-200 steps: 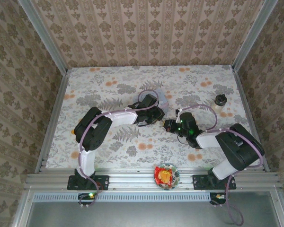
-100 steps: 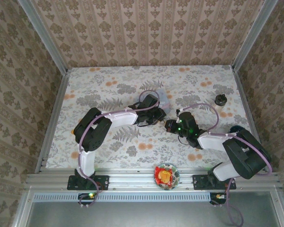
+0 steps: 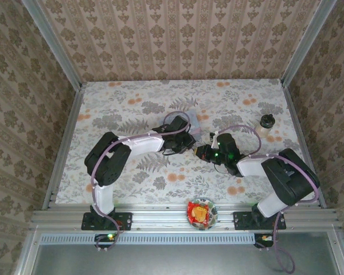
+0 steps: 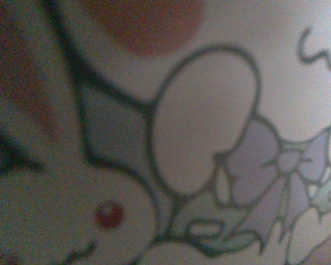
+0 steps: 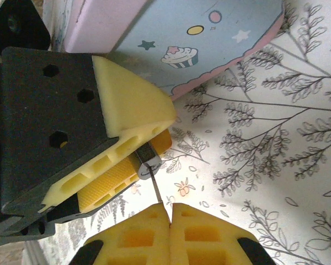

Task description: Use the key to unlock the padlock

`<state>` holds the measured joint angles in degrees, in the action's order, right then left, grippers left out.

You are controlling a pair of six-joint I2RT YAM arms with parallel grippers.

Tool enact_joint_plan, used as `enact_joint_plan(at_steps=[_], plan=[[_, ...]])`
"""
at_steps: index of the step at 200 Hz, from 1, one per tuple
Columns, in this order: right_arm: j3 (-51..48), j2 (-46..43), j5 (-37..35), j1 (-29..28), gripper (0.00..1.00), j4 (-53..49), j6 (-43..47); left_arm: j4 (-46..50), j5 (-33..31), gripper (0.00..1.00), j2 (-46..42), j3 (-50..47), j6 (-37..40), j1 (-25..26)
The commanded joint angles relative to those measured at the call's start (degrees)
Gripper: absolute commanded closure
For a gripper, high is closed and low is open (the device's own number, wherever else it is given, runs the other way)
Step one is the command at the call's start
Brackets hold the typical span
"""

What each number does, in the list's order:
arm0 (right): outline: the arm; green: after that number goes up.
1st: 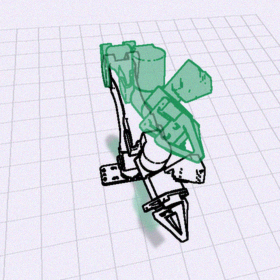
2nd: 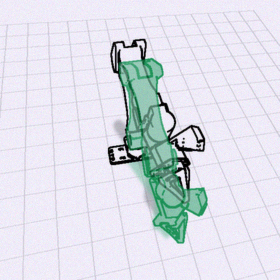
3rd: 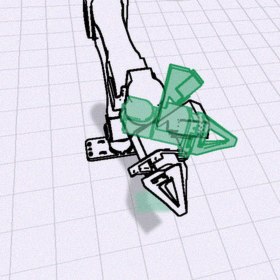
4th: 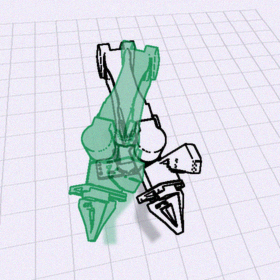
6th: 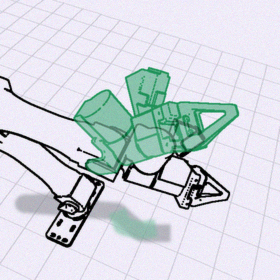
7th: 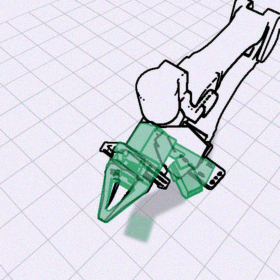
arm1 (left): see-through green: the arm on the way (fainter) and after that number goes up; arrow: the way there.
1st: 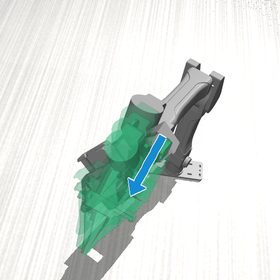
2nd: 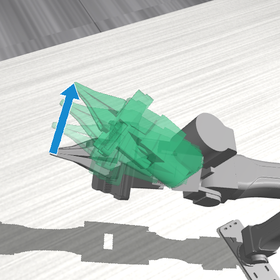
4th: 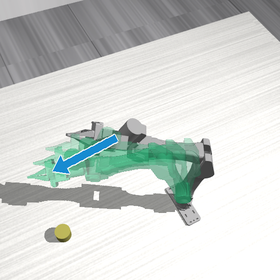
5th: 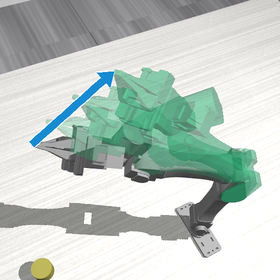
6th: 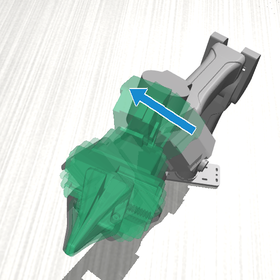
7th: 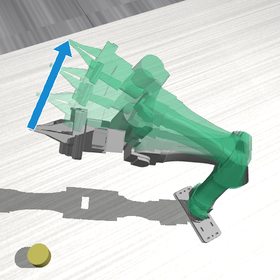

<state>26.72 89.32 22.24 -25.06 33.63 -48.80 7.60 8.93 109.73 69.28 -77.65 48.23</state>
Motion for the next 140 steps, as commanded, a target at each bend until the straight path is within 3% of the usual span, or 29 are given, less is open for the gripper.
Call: enact_joint_plan(at_steps=[1,74,140], plan=[[1.8,1.2,-1.5,1.7,1.0,7.1,-1.5,4.7,14.4,0.79,-3.3,-1.3,-5.6,3.0],[-1.1,1.3,-0.2,1.9,1.0,7.9,-1.2,1.3,13.7,0.79,-2.1,-3.9,-9.3,2.1],[-5.1,-4.2,-6.1,0.1,1.0,3.7,1.4,2.9,11.0,0.79,-2.3,-3.8,-9.7,0.7]])
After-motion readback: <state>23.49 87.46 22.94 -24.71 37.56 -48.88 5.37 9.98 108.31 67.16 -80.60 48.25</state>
